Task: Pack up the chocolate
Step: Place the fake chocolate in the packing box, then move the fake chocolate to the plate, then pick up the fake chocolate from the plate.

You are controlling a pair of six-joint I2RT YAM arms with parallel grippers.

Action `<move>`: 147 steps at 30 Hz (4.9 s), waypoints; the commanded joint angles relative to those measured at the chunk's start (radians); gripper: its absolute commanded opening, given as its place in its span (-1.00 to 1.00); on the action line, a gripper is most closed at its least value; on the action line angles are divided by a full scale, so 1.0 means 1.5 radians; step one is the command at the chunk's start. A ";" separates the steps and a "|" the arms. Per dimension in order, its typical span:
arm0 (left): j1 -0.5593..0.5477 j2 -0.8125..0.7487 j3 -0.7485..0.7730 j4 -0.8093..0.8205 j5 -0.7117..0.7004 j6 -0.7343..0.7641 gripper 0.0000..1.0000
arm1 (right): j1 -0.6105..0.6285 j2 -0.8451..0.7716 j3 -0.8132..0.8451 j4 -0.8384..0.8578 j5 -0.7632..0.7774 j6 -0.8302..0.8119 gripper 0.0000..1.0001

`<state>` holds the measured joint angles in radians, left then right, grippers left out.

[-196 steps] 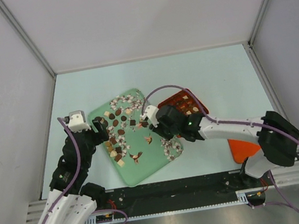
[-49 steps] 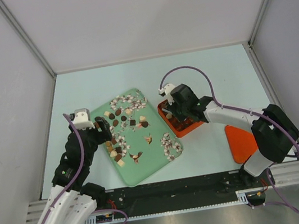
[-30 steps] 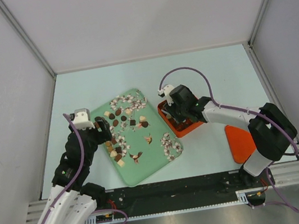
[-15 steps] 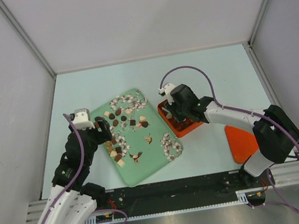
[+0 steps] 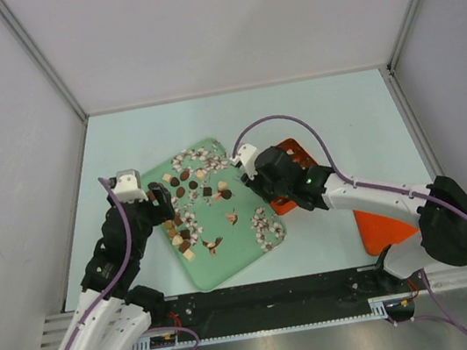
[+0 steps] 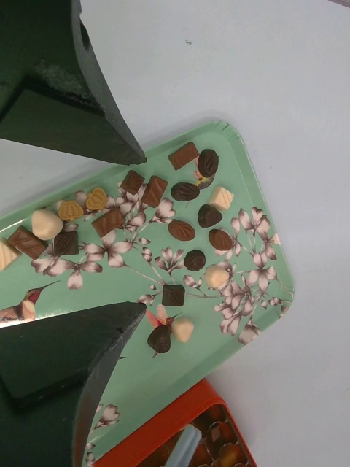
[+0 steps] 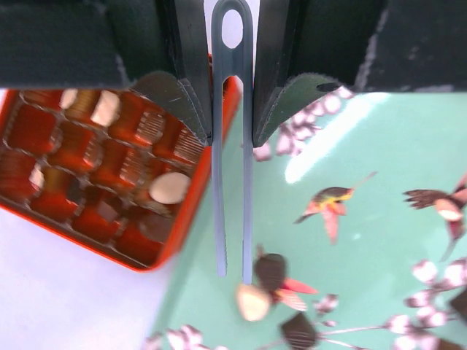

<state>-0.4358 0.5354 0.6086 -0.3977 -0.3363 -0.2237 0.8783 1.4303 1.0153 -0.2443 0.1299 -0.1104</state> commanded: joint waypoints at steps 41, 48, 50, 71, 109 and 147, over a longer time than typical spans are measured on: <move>0.005 -0.062 -0.001 0.008 -0.053 0.009 0.62 | 0.083 0.110 0.003 0.002 0.127 0.114 -0.39; 0.006 -0.071 -0.001 0.006 -0.064 0.009 0.62 | 0.085 0.114 0.003 0.006 0.132 0.149 -0.38; 0.006 -0.073 -0.001 0.005 -0.067 0.008 0.62 | 0.085 0.115 0.003 0.007 0.136 0.155 -0.38; 0.005 -0.072 -0.001 0.011 -0.034 0.005 0.62 | 0.085 0.109 0.003 0.019 0.141 0.172 -0.37; 0.006 -0.068 -0.001 0.013 -0.029 0.008 0.62 | 0.067 0.246 0.070 0.076 0.085 0.130 -0.21; 0.006 -0.070 -0.002 0.012 -0.030 0.009 0.62 | 0.095 0.223 0.145 0.020 0.118 0.014 -0.67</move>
<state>-0.4355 0.4320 0.6075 -0.3992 -0.3882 -0.2256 0.9993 1.8832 1.1942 -0.1780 0.2710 -0.0826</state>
